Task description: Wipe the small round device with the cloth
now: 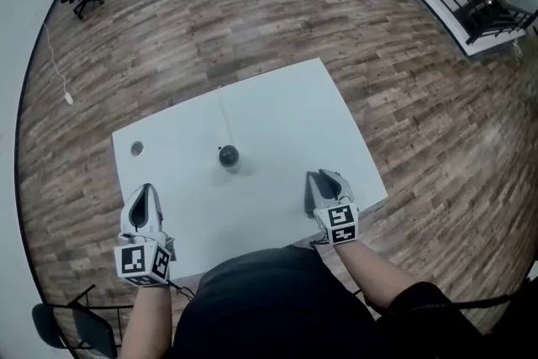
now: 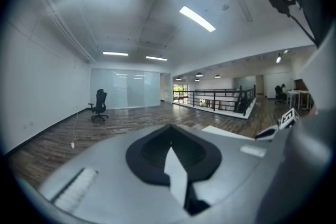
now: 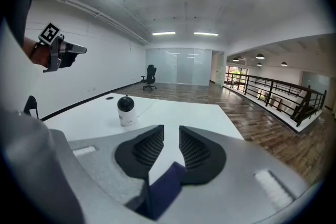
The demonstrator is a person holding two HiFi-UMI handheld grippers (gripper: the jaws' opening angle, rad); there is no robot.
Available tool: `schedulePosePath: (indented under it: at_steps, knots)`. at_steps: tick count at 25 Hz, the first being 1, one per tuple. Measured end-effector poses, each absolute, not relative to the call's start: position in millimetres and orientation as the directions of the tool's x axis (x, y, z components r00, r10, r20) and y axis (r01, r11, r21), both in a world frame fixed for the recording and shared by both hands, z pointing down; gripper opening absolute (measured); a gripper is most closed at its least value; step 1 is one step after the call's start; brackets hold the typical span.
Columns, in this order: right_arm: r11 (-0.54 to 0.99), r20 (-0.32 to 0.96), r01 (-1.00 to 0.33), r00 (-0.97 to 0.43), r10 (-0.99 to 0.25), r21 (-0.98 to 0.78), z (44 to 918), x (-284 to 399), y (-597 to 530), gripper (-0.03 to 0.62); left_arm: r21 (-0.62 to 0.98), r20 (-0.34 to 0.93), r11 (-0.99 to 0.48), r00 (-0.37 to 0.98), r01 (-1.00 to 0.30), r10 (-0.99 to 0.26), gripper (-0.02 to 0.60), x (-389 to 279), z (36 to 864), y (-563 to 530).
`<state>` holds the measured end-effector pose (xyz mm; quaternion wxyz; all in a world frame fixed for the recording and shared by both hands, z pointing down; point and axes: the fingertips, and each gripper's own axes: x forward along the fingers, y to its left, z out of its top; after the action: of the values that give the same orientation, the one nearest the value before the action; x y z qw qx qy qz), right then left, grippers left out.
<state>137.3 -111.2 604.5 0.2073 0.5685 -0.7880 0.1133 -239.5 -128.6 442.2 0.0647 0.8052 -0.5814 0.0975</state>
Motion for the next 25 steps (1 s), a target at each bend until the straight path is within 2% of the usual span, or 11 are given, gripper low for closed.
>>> schedulePosePath:
  at_steps: [4,7,25]
  knots:
    - [0.318,0.491,-0.944,-0.235,-0.839,0.091,620.2,146.5,-103.5,0.157,0.002,0.253,-0.312,0.302,-0.950,-0.919,0.008,-241.0,449.4,-122.6]
    - [0.312,0.514,-0.946,-0.225,-0.828,0.088,632.2,149.3,-98.0,0.189,-0.010,0.261,-0.317,0.303,-0.949,-0.916,0.008,-239.5,448.8,-118.8]
    - [0.233,0.662,-0.972,-0.180,-0.728,-0.007,697.1,168.2,-72.9,0.250,-0.051,0.298,-0.302,0.274,-0.952,-0.915,0.008,-240.4,445.5,-108.3]
